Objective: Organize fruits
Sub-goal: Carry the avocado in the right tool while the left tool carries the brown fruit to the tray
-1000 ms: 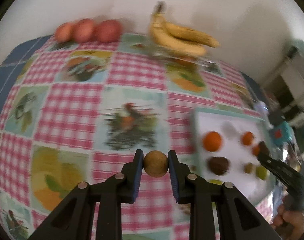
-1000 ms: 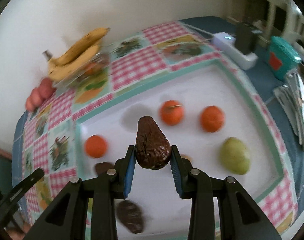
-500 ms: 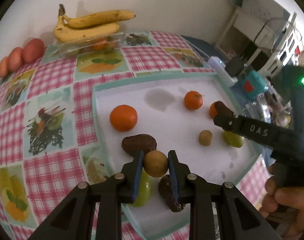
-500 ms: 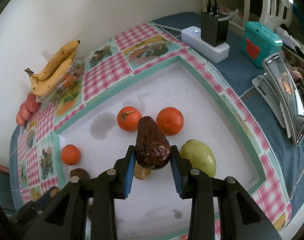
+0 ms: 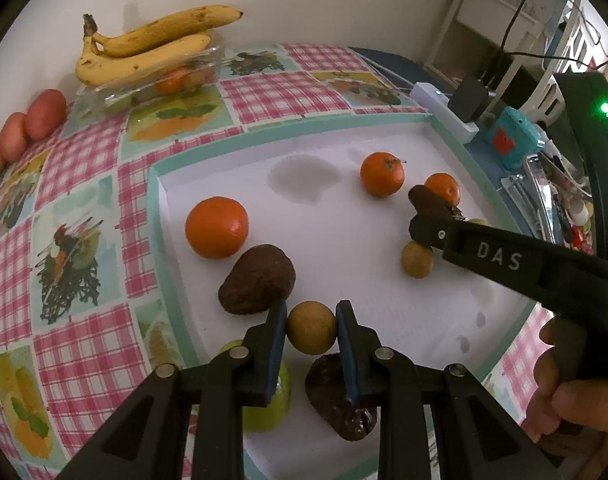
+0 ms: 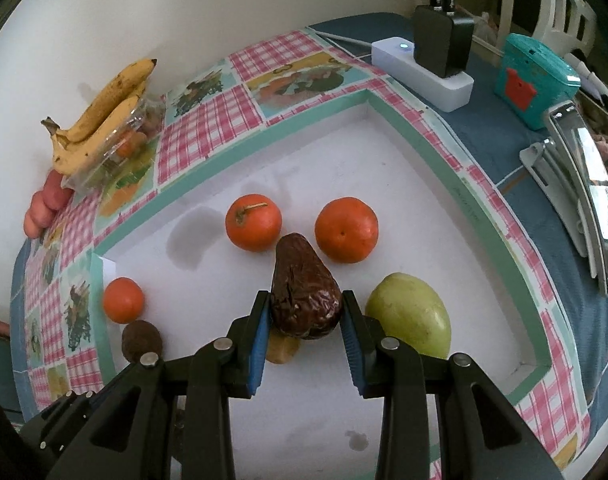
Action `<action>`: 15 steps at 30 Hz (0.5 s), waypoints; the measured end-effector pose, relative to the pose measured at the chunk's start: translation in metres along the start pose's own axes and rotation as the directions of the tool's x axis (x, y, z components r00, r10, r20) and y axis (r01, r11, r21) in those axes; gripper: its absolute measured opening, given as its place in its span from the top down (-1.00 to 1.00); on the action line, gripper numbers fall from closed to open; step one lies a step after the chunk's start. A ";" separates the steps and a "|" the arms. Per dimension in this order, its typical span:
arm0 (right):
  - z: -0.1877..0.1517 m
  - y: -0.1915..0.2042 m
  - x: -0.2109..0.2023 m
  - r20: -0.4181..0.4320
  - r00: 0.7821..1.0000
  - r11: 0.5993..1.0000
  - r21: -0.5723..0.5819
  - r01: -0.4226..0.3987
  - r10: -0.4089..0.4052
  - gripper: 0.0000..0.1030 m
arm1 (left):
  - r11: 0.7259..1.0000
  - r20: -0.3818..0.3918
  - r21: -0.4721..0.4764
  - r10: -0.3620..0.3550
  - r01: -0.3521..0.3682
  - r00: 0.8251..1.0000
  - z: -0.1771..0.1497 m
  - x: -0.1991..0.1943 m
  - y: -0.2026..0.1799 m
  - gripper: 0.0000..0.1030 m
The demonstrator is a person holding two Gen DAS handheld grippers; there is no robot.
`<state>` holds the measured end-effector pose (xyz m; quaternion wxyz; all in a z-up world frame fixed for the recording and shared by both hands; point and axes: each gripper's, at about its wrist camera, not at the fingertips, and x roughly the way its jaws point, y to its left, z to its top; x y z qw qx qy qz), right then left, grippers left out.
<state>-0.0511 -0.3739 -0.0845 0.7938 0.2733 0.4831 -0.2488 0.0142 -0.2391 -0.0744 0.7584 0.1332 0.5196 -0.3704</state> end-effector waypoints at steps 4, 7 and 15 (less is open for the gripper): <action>0.000 0.006 0.003 0.003 1.000 0.999 -0.038 0.026 -0.026 0.30 | 1.000 0.001 0.006 0.007 -0.007 1.000 0.000 0.001 -0.001 0.47; -0.001 0.007 0.005 0.002 1.000 0.999 -0.046 0.030 -0.030 0.30 | 1.000 0.004 0.002 0.009 -0.009 1.000 0.000 0.001 0.000 0.47; -0.001 0.009 0.007 -0.003 1.000 0.998 -0.054 0.027 -0.027 0.30 | 1.000 0.004 0.009 0.014 -0.014 1.000 0.000 0.001 -0.002 0.46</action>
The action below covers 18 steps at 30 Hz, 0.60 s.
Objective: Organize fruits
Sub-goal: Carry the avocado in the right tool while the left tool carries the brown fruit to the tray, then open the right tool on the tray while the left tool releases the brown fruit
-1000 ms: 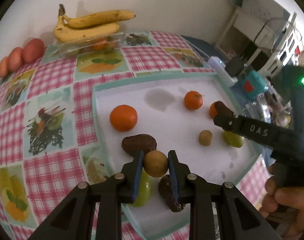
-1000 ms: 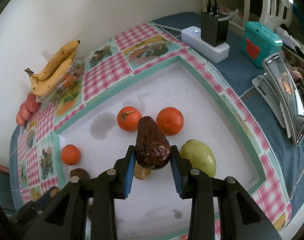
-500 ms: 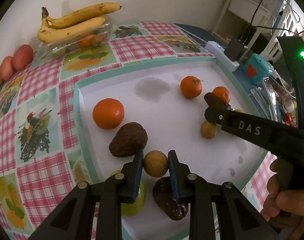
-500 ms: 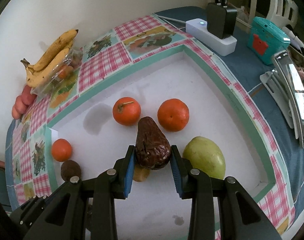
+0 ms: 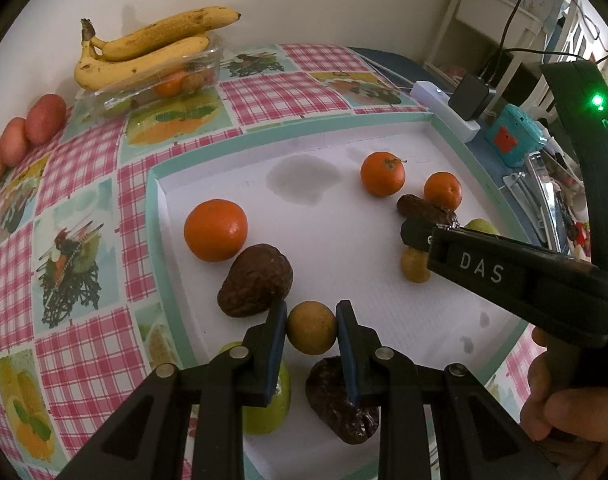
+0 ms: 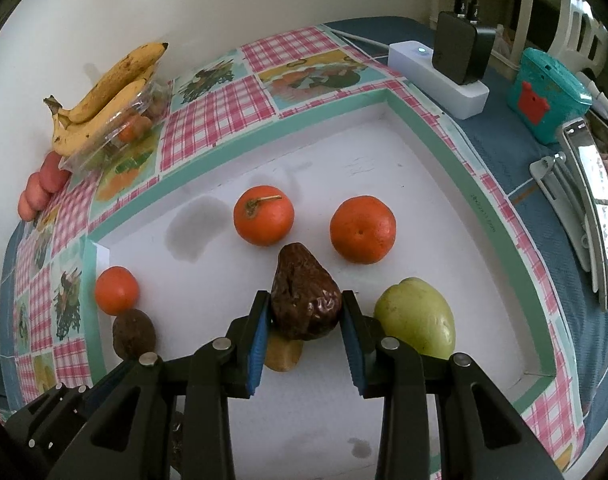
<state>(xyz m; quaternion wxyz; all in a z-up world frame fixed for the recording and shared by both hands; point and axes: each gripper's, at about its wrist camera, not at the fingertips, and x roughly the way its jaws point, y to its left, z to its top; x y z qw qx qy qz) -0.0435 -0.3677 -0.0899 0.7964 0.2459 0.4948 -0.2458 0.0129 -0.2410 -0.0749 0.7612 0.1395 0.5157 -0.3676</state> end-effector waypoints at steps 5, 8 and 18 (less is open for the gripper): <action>0.000 0.001 0.000 -0.004 1.000 1.000 -0.006 0.003 -0.003 0.29 | 1.000 -0.003 -0.003 0.002 -0.002 1.000 0.001 0.000 -0.001 0.45; 0.000 0.000 0.000 -0.007 1.000 1.000 -0.001 -0.001 0.001 0.27 | 1.000 -0.005 -0.008 -0.001 0.001 1.000 0.001 0.000 -0.001 0.45; 0.000 0.001 0.000 -0.010 1.000 1.000 -0.001 0.001 -0.001 0.15 | 1.000 -0.014 -0.014 -0.019 0.019 1.000 0.001 -0.003 0.001 0.41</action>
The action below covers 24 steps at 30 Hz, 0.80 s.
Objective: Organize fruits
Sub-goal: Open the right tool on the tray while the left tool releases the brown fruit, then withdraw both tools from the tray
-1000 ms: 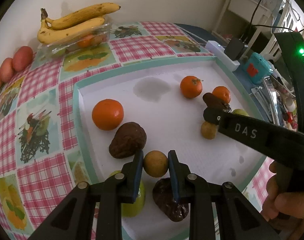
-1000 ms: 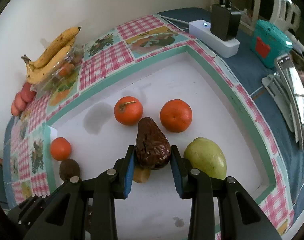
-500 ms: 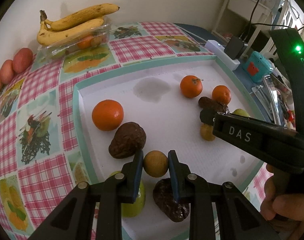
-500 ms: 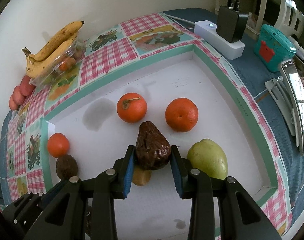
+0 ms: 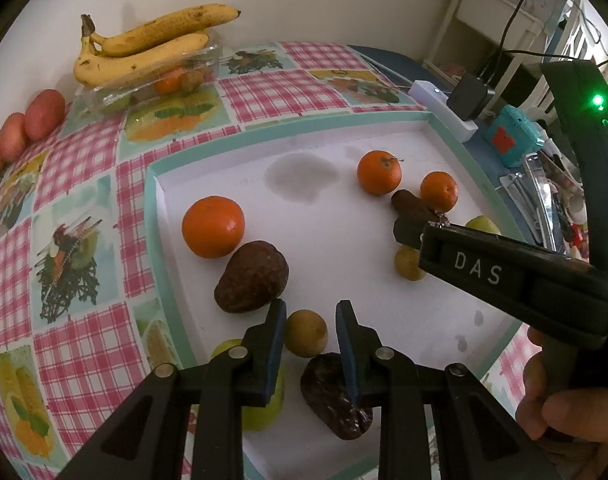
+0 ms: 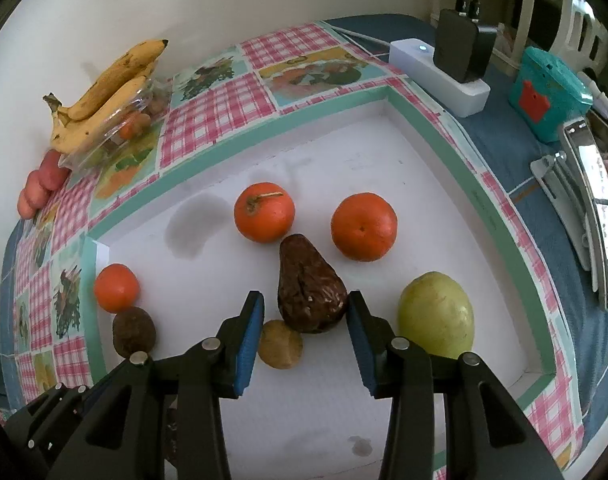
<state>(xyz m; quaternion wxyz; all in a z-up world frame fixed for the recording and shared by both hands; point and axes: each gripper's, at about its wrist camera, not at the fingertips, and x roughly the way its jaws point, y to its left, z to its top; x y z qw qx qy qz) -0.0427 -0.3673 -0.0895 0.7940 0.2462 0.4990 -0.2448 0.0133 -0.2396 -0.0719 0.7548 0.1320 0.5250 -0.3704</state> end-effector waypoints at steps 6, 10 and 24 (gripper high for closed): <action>0.002 0.002 -0.007 0.025 1.000 1.000 -0.012 0.003 -0.003 -0.03 | 1.000 0.005 0.001 -0.013 0.013 1.000 0.000 -0.007 -0.002 0.06; 0.003 0.005 -0.011 0.038 0.999 1.000 -0.026 0.005 -0.004 -0.03 | 1.000 0.009 0.008 -0.014 0.014 1.000 0.002 -0.017 -0.001 -0.14; -0.006 0.023 -0.021 0.071 0.997 0.998 -0.071 0.001 0.004 -0.61 | 0.928 0.065 -0.260 0.293 -0.267 0.954 -0.015 -0.072 0.113 -1.00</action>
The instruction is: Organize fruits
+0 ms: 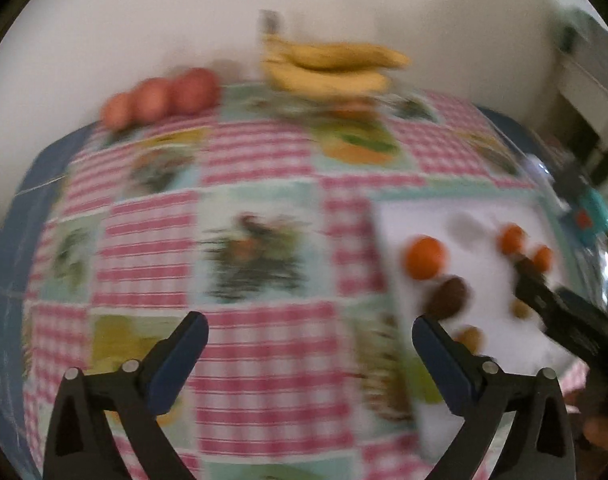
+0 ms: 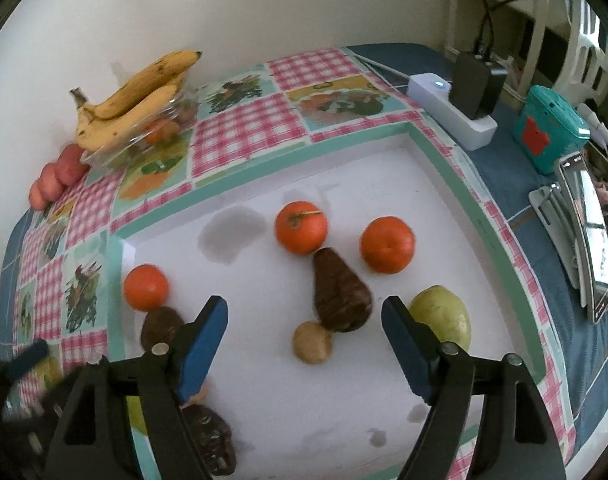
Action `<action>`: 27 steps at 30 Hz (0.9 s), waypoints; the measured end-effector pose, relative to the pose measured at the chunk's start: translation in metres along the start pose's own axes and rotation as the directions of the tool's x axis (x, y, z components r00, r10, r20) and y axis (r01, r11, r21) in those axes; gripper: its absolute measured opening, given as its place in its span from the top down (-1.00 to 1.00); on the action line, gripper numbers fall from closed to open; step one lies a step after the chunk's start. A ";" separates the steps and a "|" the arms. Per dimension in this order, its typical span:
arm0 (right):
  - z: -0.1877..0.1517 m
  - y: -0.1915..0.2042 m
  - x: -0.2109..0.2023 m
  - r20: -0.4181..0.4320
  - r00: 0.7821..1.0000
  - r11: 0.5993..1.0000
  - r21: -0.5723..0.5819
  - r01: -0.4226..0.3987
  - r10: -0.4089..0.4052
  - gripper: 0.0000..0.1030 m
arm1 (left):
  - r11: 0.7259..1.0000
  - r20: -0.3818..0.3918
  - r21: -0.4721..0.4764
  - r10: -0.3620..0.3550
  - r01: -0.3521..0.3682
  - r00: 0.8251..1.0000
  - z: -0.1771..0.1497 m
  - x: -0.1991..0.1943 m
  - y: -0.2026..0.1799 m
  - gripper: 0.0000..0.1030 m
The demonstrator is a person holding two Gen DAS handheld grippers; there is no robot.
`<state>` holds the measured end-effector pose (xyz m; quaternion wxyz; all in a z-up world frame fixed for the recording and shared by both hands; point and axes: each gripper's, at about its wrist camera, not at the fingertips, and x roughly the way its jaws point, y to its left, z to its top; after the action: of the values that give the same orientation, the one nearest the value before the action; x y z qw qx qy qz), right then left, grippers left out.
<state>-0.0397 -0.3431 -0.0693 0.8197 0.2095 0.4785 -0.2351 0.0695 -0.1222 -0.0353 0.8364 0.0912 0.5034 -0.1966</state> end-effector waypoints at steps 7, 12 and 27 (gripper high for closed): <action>-0.020 0.036 -0.020 0.025 0.999 0.997 -0.075 -0.029 0.031 -0.89 | 0.993 0.038 -0.110 0.044 -0.040 0.998 -0.014 -0.032 0.059 -1.00; -0.041 0.062 -0.041 0.020 0.996 0.984 -0.159 -0.080 0.084 -0.89 | 0.986 0.092 -0.162 0.052 -0.037 0.994 -0.035 -0.072 0.072 -1.00; -0.090 0.082 -0.094 0.067 0.995 0.964 -0.263 -0.049 0.068 -0.89 | 0.968 0.008 -0.203 0.155 -0.150 0.988 -0.086 -0.092 0.092 -1.00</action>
<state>-0.0942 -0.2089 -0.0173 0.8642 0.1050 0.4676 -0.1535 0.0007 0.0126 0.0009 0.8598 0.0421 0.5024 -0.0807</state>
